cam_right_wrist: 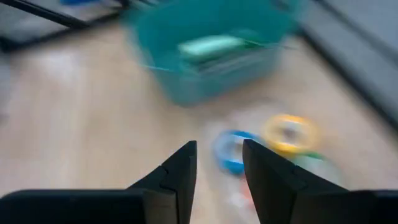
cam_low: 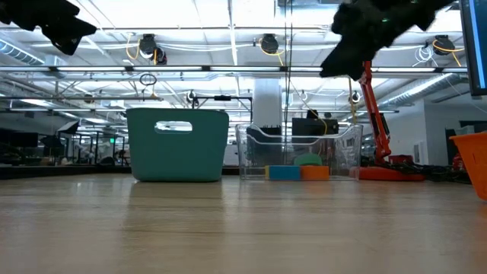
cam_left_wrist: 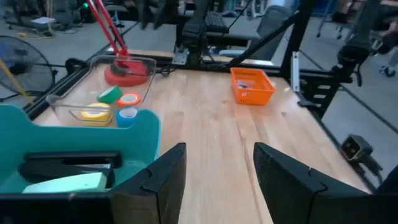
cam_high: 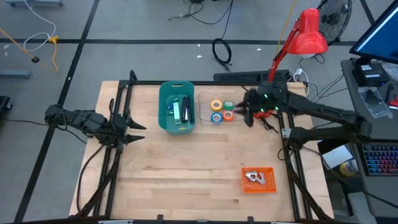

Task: Pick and place Stapler, Stapler remover, tape
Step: Return to Home Position

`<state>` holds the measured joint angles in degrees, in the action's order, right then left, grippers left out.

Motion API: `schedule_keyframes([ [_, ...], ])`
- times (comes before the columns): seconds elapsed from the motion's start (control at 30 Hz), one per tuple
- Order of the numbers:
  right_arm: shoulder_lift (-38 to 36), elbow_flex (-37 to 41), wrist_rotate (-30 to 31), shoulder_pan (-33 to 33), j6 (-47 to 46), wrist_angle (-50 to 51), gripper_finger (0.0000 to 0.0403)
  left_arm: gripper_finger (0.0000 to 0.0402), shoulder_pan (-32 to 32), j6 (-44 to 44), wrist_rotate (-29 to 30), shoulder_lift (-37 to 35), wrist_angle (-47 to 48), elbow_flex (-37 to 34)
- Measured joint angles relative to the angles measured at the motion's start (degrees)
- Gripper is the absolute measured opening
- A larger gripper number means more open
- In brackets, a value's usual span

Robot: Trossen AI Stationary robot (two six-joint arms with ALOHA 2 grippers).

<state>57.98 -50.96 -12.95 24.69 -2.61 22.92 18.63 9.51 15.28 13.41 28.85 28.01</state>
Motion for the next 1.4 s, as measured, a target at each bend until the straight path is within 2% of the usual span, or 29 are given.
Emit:
schedule_keyframes([
  [0.07,-3.8,5.2,-5.2,-1.0,-3.5,-5.1,0.0122,0.0189,0.0,0.8,-0.2,-0.1,-0.2,-0.1],
  [0.13,-7.4,9.6,-6.4,-2.2,-6.3,-8.5,0.0124,0.0189,0.0,1.3,-0.2,-0.1,-0.2,-1.0],
  [0.37,-20.0,19.3,-1.9,-2.9,-13.7,-11.8,0.0125,0.0189,0.0,1.9,-0.8,-3.0,-6.3,-6.7],
  [0.57,-29.9,22.4,-2.0,-2.9,-16.4,-12.0,0.0123,0.0189,0.0,-0.4,-0.8,-12.4,-5.5,-7.6],
  [0.73,-34.8,24.3,-1.9,-3.0,-16.5,-12.1,0.0122,0.0189,-0.1,-0.8,-1.1,-13.0,-5.2,-8.1],
  [0.83,-37.4,26.6,-0.8,-3.0,-17.4,-12.2,0.0123,0.0189,-0.1,-0.9,-1.4,-12.7,-7.4,-11.0],
  [0.97,-40.6,30.5,-0.4,-3.0,-19.3,-15.6,0.0121,0.0189,-0.1,-1.7,-1.9,-13.2,-15.5,-15.0],
  [1.17,-45.2,34.2,-0.4,-3.0,-20.3,-17.4,0.0119,0.0189,-0.1,0.6,-1.7,-13.1,-15.6,-18.3],
  [1.4,-49.2,38.8,-0.3,-2.9,-21.8,-17.1,0.0119,0.0189,-0.1,-2.5,0.2,-13.1,-14.7,-18.6],
])
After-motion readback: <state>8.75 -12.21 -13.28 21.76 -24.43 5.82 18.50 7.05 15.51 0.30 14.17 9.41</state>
